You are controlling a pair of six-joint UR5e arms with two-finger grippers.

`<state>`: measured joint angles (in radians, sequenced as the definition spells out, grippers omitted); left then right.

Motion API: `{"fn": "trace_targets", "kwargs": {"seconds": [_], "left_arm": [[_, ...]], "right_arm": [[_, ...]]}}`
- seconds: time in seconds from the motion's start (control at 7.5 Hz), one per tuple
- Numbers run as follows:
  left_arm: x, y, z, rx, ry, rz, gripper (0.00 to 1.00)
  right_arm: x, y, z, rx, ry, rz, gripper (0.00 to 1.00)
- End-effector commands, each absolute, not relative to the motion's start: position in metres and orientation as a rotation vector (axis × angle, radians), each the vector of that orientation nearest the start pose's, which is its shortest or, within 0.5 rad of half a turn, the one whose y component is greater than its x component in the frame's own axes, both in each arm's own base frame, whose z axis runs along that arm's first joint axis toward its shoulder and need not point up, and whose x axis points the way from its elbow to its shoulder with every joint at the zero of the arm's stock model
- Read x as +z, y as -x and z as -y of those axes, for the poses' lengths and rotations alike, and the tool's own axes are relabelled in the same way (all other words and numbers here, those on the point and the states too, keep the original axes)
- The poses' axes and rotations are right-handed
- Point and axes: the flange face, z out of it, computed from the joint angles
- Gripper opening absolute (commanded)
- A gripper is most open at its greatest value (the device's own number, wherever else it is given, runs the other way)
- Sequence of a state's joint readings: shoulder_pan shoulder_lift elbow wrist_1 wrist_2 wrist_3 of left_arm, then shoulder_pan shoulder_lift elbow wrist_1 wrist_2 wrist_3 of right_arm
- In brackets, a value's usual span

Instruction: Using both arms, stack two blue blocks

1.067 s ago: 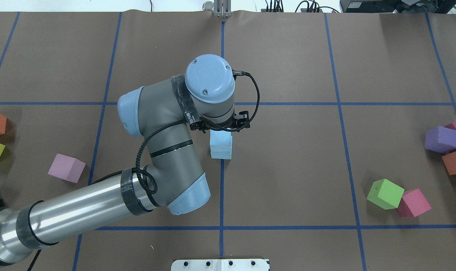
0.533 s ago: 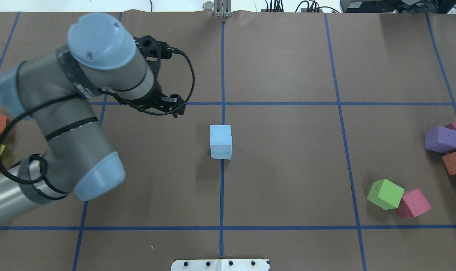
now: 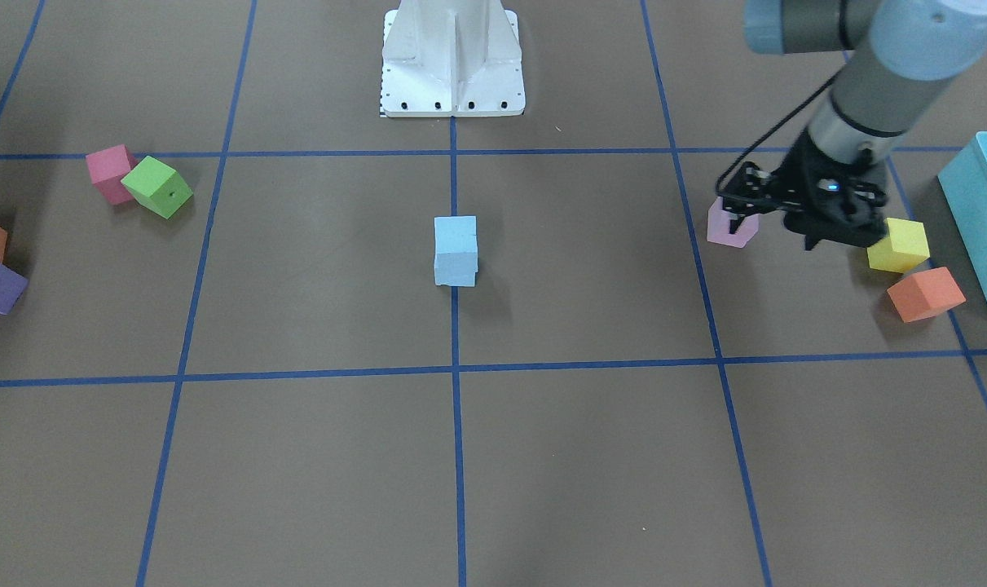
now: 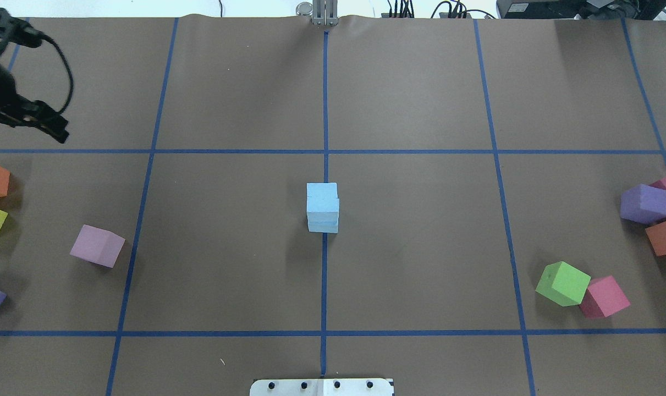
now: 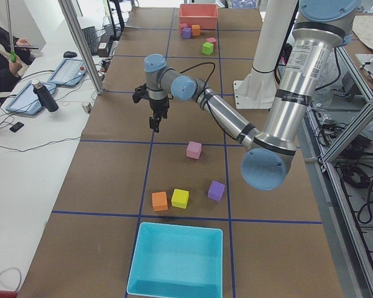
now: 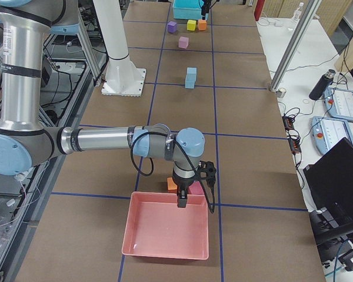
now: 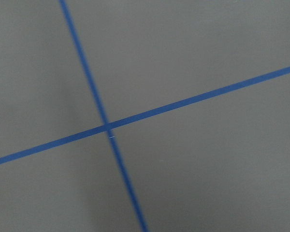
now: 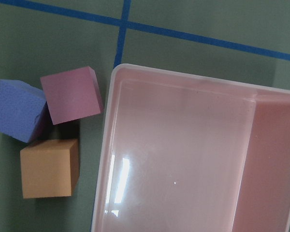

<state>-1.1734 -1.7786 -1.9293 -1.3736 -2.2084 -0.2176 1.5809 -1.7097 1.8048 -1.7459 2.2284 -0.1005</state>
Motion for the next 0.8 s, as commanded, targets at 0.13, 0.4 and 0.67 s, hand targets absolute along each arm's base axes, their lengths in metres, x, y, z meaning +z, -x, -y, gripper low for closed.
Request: {"fn": "trace_targets", "kwargs": {"seconds": [0.13, 0.4, 0.67], "left_arm": [[0.568, 0.025, 0.509, 0.317, -0.095, -0.77, 0.98], [0.625, 0.093, 0.473, 0.134, -0.04, -0.787, 0.98], [0.609, 0.094, 0.463, 0.14, -0.07, -0.791, 0.98]], "right_arm": [[0.629, -0.076, 0.43, -0.012, -0.004, 0.669, 1.0], [0.631, -0.075, 0.429, -0.012, 0.0, 0.669, 1.0], [0.631, -0.075, 0.429, -0.013, 0.001, 0.67, 1.0]]}}
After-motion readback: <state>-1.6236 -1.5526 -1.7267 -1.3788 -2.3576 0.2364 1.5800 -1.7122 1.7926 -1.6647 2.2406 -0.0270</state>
